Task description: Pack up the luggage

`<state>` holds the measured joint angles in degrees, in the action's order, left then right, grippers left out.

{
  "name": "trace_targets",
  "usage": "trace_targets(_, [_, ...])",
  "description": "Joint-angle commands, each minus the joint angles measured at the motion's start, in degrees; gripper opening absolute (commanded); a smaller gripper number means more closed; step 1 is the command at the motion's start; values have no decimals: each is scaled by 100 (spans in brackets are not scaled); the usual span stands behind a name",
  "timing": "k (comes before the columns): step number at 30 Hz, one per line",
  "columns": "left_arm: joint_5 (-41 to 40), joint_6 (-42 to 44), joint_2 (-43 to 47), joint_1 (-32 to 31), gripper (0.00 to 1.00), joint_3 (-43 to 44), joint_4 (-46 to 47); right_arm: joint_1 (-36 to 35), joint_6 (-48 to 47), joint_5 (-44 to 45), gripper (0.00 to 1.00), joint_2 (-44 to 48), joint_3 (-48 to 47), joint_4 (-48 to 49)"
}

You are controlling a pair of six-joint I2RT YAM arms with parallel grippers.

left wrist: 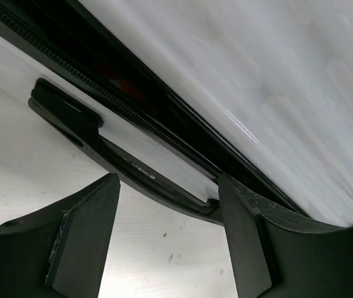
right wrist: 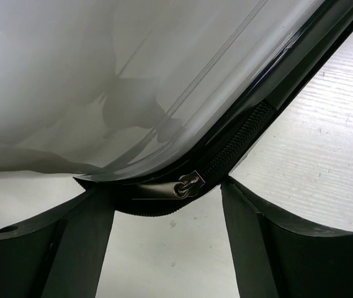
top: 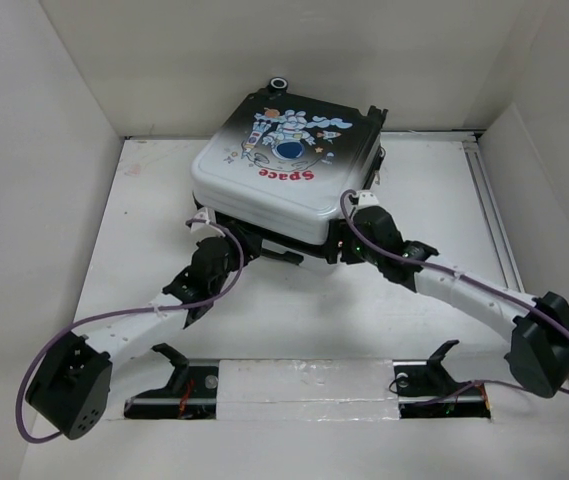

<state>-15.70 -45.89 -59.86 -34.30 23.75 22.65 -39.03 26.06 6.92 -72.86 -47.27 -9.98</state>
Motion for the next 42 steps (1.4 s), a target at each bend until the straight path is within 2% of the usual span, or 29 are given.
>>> trace_targets(1, [41, 98, -17, 20, 60, 271, 292, -183, 82, 897, 72, -229, -354, 251])
trace_targets(3, [41, 150, -17, 20, 58, 323, 292, -359, 136, 1528, 72, -386, -406, 251])
trace_targets(6, [41, 150, -70, 20, 58, 323, 292, -553, 136, 2014, 71, -650, -556, 85])
trace_targets(8, [41, 150, -70, 20, 58, 323, 292, -825, 136, 2690, 67, -817, -739, -100])
trace_targets(10, [41, 150, -70, 20, 58, 323, 292, -1044, 310, 3452, 35, -1054, -854, -600])
trace_targets(12, [-12, 150, -70, 20, 58, 323, 292, -1098, 722, 3877, 9, -1107, -934, -987])
trace_targets(13, [-12, 150, -122, 20, 58, 323, 292, -1151, 873, 4053, 5, -1003, -934, -1345])
trace_targets(15, [-12, 150, -123, 20, 58, 271, 292, -1282, 1023, 4405, 3, -714, -812, -1446])
trace_targets(19, [-126, 150, -123, 20, 58, 271, 223, -1283, 1023, 4327, 0, 480, -530, -1515])
trace_targets(23, [-362, 212, -53, 20, 57, 323, -5, -1213, 1076, 4503, 0, 1262, -372, -1797])
trace_targets(26, [-775, 159, 271, 20, 57, 376, -313, -626, 648, 3548, 0, 1991, 49, -1456])
trace_targets(27, [-907, 72, 412, 20, 60, 376, -314, -415, 524, 3170, 0, 2134, 190, -1045])
trace_targets(28, [-995, -7, 561, 72, 62, 376, -314, 22, 392, 2297, 2, 2223, 418, -824])
trace_targets(29, [-857, -69, 832, 317, 65, 437, -314, 201, 286, 1853, 6, 2224, 490, -621])
trace_targets(30, [-681, -69, 940, 424, 68, 490, -10, 315, 59, 1492, 19, 2224, 490, -411])
trace_targets(31, [-593, -69, 993, 503, 70, 586, 80, 386, -13, 983, 27, 2224, 551, -52])
trace_targets(32, [-687, -69, 993, 599, 75, 987, 81, 448, -66, 822, 34, 2136, 491, 39])
trace_targets(33, [-688, -69, 880, 687, 75, 1261, -15, 448, -66, 716, 42, 1944, 403, 40])
trace_targets(35, [-750, -69, 652, 924, 80, 1859, -77, 501, -206, 426, 47, 1785, 158, 40])
trace_targets(37, [-838, -148, 81, 1468, 85, 2738, -400, 501, -260, 223, 55, 1662, 78, 92])
trace_targets(38, [-646, -201, -138, 1723, 85, 2967, -402, 632, -260, 5, 59, 1661, 77, 92])
trace_targets(39, [-296, -384, -628, 2421, 85, 3369, -402, 694, -260, -111, 63, 1661, 25, 153])
trace_targets(40, [264, -560, -902, 2846, 85, 3565, -533, 773, -260, -225, 72, 1661, 24, 206])
trace_targets(42, [1790, -745, -1473, 3542, 88, 3873, -482, 1079, -312, -645, 79, 1661, -54, 268])
